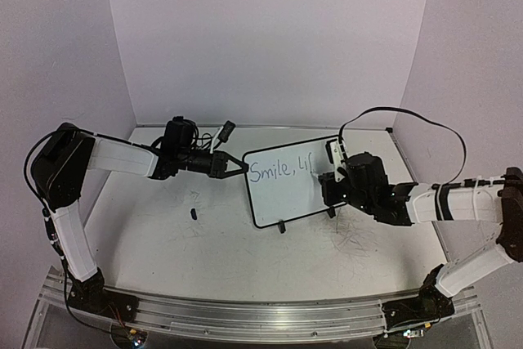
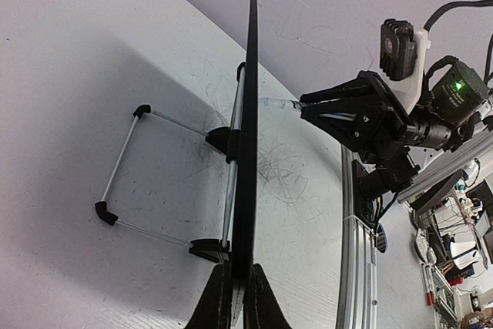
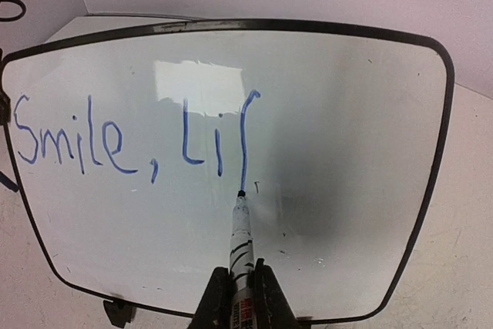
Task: Write a sentence on the whiteboard
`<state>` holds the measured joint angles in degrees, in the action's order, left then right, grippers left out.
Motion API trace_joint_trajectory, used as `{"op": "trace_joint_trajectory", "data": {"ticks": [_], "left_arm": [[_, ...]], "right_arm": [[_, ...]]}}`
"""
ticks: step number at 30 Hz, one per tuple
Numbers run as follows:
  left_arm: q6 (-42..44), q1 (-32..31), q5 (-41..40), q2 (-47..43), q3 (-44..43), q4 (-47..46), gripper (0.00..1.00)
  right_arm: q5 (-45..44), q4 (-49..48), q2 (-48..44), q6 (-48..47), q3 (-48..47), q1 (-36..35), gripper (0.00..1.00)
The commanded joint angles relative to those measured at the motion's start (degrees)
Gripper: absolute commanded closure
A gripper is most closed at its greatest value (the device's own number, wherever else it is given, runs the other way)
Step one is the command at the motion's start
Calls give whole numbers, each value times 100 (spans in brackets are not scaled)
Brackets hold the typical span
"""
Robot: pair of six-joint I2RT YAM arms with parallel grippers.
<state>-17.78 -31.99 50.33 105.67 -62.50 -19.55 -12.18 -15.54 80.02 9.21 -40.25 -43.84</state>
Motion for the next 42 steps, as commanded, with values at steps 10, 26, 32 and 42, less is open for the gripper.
{"op": "trace_joint_trajectory", "data": {"ticks": [10,26,32,42], "left_arm": [[11,8,158,-145,-114,12,100],[18,8,158,-178,-105,13,100],[20,8,162,-169,-105,13,100],[22,8,162,-179,-98,9,100]], "right_arm": [[197,-48,-768,161,-34,36,100],[166,-283,-64,-130,-545,104,100],[107,-335,34,-150,-537,102,100],[-130,-460,212,-167,-536,103,100]]}}
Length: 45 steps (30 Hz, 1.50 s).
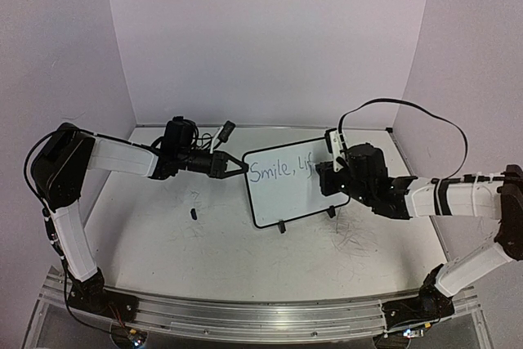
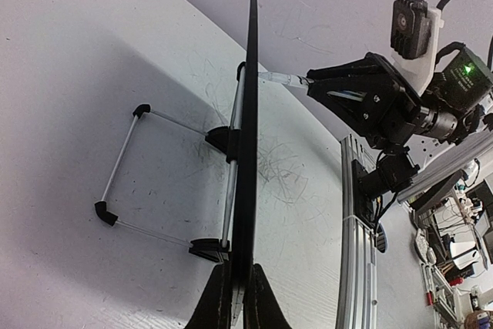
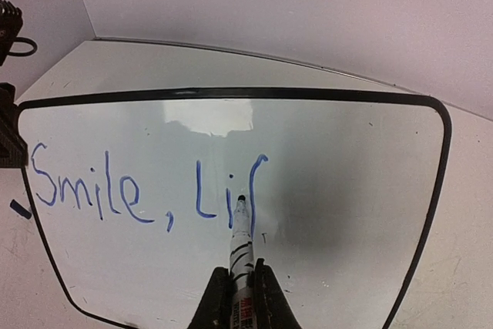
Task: Write a sentence on the whiteboard
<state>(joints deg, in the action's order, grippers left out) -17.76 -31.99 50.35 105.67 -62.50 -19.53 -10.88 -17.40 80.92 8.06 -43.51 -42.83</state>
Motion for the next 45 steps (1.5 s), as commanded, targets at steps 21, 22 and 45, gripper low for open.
{"op": "trace_joint_trajectory", "data": {"ticks": [21,22,45], "left_arm": [[18,7,106,-178,-85,12,100],[18,6,106,-178,-94,14,100],[26,7,83,-188,-94,10,100]], "right_arm": [[437,-70,-1200,-515,257,63,100],[434,-70,-1174,-530,243,62,100],[-70,-62,-741,-431,166,64,100]]}}
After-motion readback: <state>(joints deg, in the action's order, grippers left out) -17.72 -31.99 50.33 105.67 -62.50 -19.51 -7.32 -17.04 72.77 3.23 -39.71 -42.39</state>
